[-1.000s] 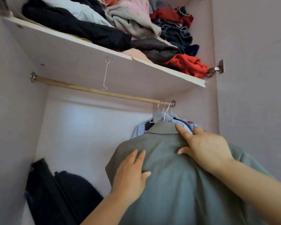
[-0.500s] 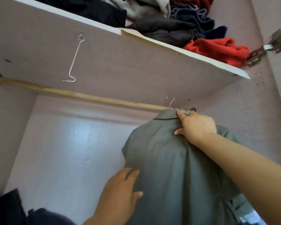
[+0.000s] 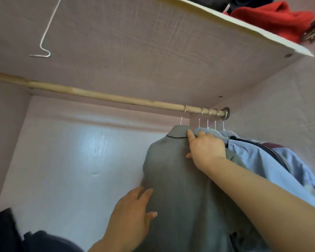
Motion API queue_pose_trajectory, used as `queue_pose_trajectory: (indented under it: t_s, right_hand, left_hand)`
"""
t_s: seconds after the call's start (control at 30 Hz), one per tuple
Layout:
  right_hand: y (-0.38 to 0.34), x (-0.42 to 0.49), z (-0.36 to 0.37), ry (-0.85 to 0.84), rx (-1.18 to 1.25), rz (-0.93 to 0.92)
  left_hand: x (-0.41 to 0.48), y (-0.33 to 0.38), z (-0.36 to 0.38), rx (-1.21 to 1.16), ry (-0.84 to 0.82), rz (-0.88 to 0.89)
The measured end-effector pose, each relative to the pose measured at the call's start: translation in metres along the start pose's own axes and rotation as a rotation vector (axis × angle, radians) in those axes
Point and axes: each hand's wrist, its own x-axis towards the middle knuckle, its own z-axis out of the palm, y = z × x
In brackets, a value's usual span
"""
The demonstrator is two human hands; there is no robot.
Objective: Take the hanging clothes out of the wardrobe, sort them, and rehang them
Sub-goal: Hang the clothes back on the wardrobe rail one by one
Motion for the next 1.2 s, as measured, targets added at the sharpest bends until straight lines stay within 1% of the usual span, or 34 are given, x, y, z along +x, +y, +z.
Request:
queue_pose_trajectory:
  t_s: [0.1, 0.2, 0.3, 0.37, 0.47, 0.53, 0.57, 0.6, 0.73, 0.77, 0.9, 0.97, 1.03, 1.2]
  right_hand:
    - [-0.006, -0.015, -0.005, -0.051, -0.028, 0.016]
    - [-0.011, -0.043, -0.01, -0.087, -0.081, -0.023]
    - [-0.014, -0.084, -0.017, -0.072, -0.049, -0.09]
    - [-0.018, -0.12, -0.023, -0.096, 0.014, -0.108]
    - [-0.037, -0.185, -0.03, -0.191, 0.106, -0.151]
    - [-0.045, -0.233, -0.034, -0.269, 0.129, -0.114]
    - [-0.048, -0.258, -0.032, -0.259, 0.134, -0.104]
    - [-0.051, -0.283, -0.033, -0.288, 0.15, -0.104]
    - [-0.058, -0.374, -0.07, -0.584, 0.193, -0.119]
    - [-0.055, -0.397, -0.073, -0.595, 0.197, -0.135]
    - [-0.04, -0.471, -0.109, -0.714, 0.204, -0.061]
    - [-0.03, -0.502, -0.129, -0.77, 0.189, -0.029]
    - [-0.018, -0.532, -0.149, -0.782, 0.174, 0.015]
    - [0.021, -0.612, -0.207, -0.869, 0.135, 0.162]
  left_hand:
    - [-0.008, 0.002, -0.001, -0.017, -0.029, -0.003]
    - [-0.02, 0.003, -0.008, -0.022, -0.07, -0.019]
    - [-0.037, 0.003, -0.022, -0.033, -0.115, -0.003]
    - [-0.053, 0.004, -0.031, -0.067, -0.163, -0.001]
    - [-0.086, 0.012, -0.043, -0.084, -0.245, 0.001]
    - [-0.112, 0.019, -0.052, -0.092, -0.286, 0.012]
    - [-0.127, 0.023, -0.056, -0.1, -0.305, 0.019]
    - [-0.142, 0.028, -0.06, -0.111, -0.325, 0.026]
    - [-0.2, 0.048, -0.072, -0.112, -0.403, 0.084]
    - [-0.214, 0.053, -0.074, -0.105, -0.427, 0.101]
    - [-0.267, 0.084, -0.084, -0.094, -0.517, 0.169]
    - [-0.294, 0.103, -0.089, -0.078, -0.588, 0.218]
    - [-0.318, 0.123, -0.094, -0.071, -0.657, 0.267]
    - [-0.381, 0.18, -0.111, -0.092, -0.711, 0.399]
